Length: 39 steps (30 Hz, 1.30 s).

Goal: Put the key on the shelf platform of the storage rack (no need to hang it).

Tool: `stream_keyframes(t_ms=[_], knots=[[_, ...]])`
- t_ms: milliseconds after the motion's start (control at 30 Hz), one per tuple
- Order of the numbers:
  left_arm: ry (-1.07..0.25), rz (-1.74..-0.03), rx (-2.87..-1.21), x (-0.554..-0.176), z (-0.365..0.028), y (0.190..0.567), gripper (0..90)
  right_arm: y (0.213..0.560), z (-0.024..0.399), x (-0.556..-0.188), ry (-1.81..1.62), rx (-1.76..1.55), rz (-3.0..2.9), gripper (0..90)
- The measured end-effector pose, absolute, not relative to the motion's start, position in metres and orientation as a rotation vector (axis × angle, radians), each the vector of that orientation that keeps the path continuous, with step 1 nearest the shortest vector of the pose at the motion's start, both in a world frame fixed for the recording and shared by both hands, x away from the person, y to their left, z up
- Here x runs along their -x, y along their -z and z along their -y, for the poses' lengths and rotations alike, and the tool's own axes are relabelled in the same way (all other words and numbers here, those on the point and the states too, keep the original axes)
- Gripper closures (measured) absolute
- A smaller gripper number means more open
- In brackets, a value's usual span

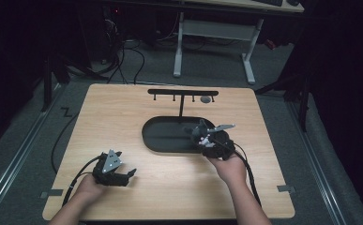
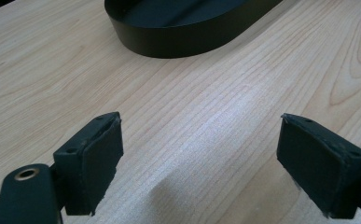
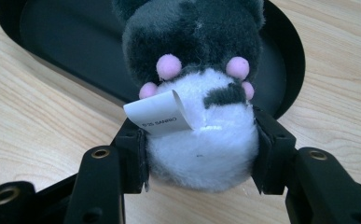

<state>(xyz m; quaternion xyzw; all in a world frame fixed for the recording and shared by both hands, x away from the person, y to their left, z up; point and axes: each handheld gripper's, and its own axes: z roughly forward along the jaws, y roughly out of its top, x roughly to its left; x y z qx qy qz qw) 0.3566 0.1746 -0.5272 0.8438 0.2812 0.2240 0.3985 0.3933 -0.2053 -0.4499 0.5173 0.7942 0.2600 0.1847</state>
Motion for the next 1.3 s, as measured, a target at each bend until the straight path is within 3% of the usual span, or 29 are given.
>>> stream_keyframes(t_ms=[1300], knots=[[-0.557,-0.714,-2.133,-0.357,-0.175,0.527,15.3,0.462,0.178,-0.447,-0.661,-1.451,-2.26,48.0]])
